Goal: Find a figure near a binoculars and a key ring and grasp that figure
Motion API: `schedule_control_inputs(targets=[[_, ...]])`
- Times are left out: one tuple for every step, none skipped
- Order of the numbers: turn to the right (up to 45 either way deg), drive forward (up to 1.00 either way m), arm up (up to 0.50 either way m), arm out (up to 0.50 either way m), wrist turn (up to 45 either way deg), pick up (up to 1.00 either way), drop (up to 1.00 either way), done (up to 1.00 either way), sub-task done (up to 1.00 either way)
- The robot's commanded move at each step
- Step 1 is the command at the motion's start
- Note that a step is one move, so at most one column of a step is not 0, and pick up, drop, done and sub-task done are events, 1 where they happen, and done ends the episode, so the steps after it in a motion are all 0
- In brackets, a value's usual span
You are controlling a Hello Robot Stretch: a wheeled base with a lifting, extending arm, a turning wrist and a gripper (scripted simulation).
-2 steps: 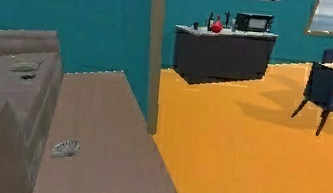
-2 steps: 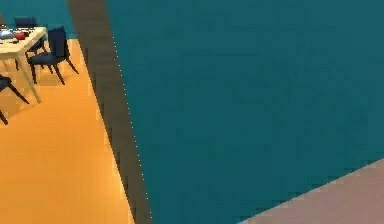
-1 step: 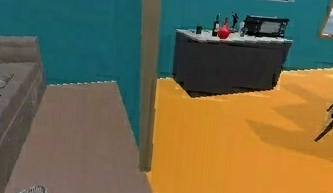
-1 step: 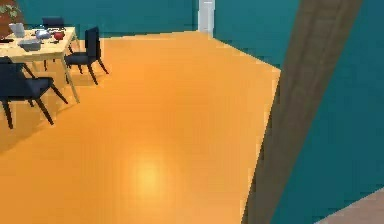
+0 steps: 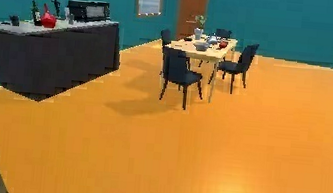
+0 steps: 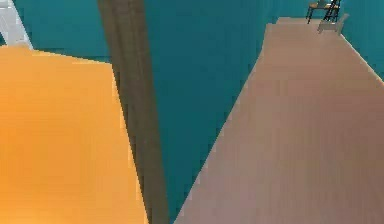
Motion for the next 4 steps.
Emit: schedule_control_inputs(targets=[[42.0, 0.00, 0.00, 0.00, 0.0, 0.00, 0.00, 0.00, 0.00], [0.0, 1.00, 0.00, 0.00, 0.0, 0.00, 0.00, 0.00, 0.00], [0.0, 0.05, 0.00, 0.00, 0.0, 0.00, 0.00, 0.00, 0.00], [6.0, 0.00, 0.00, 0.00, 0.0, 0.00, 0.00, 0.00, 0.00]])
